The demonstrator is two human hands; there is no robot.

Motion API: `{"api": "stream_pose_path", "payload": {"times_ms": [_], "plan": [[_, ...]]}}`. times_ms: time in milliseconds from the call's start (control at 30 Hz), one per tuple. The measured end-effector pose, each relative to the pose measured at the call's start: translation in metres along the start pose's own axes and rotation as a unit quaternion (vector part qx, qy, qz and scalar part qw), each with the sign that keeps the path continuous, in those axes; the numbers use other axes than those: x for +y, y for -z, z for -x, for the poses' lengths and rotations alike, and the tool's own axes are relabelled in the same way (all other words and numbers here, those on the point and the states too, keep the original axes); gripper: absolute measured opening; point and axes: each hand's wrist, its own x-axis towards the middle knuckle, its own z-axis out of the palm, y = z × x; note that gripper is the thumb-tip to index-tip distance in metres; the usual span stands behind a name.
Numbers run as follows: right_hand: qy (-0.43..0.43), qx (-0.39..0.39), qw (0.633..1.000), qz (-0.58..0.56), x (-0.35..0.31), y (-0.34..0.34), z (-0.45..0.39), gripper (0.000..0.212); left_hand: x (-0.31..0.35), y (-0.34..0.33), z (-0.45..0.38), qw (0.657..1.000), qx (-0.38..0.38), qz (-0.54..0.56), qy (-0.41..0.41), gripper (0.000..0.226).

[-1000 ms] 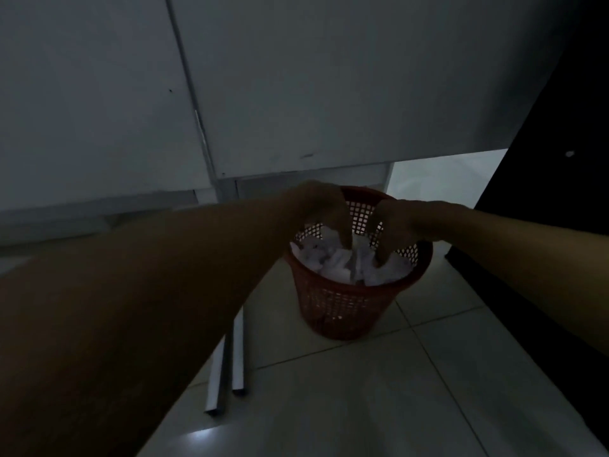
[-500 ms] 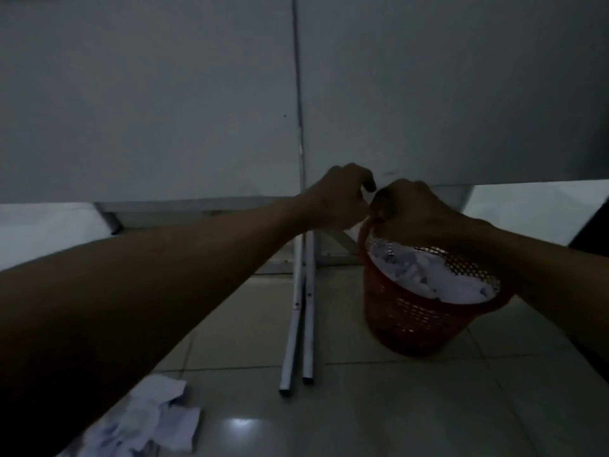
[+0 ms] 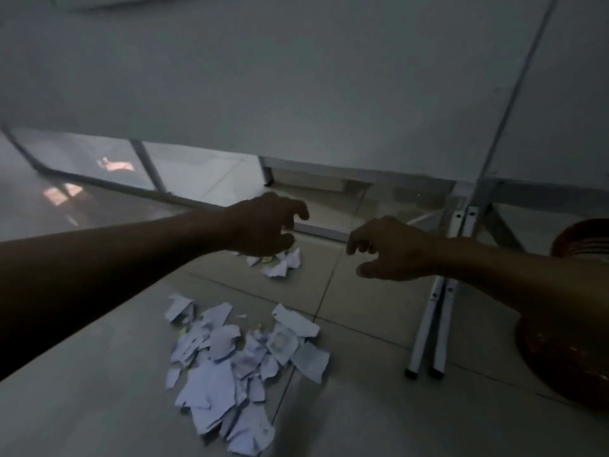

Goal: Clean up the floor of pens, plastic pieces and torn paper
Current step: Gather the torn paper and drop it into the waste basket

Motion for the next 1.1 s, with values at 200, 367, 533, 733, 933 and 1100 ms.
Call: {"api": "stream_pose_path", "payload": {"times_ms": [200, 367, 533, 733, 933, 1100], "plan": [[0.044, -0.190, 0.977, 0.090, -0.052, -0.068, -0.037, 0.089, -0.094, -0.079, 0.080, 0.989, -0.096, 0.039, 0.104, 0.061], [0.013, -0.223, 0.972, 0.074, -0.055, -0.150, -0.045, 0.127, -0.142, -0.174, 0.141, 0.972, -0.099, 0.148, 0.152, 0.126], [-0.048, -0.155, 0.986, -0.046, -0.056, -0.220, -0.059, 0.139, -0.154, -0.263, 0.174, 0.965, -0.084, 0.156, 0.193, 0.152], [-0.083, -0.071, 0.991, -0.082, -0.080, -0.267, -0.057, 0.118, -0.190, -0.282, 0.154, 0.957, 0.050, 0.171, 0.229, 0.141], [-0.106, -0.072, 0.988, -0.090, -0.119, -0.277, -0.044, 0.149, -0.238, -0.284, 0.111, 0.906, 0.096, 0.248, 0.329, 0.107], [-0.103, -0.063, 0.986, -0.113, -0.157, -0.291, -0.043, 0.162, -0.201, -0.313, 0.114, 0.917, 0.075, 0.293, 0.259, 0.076]]}}
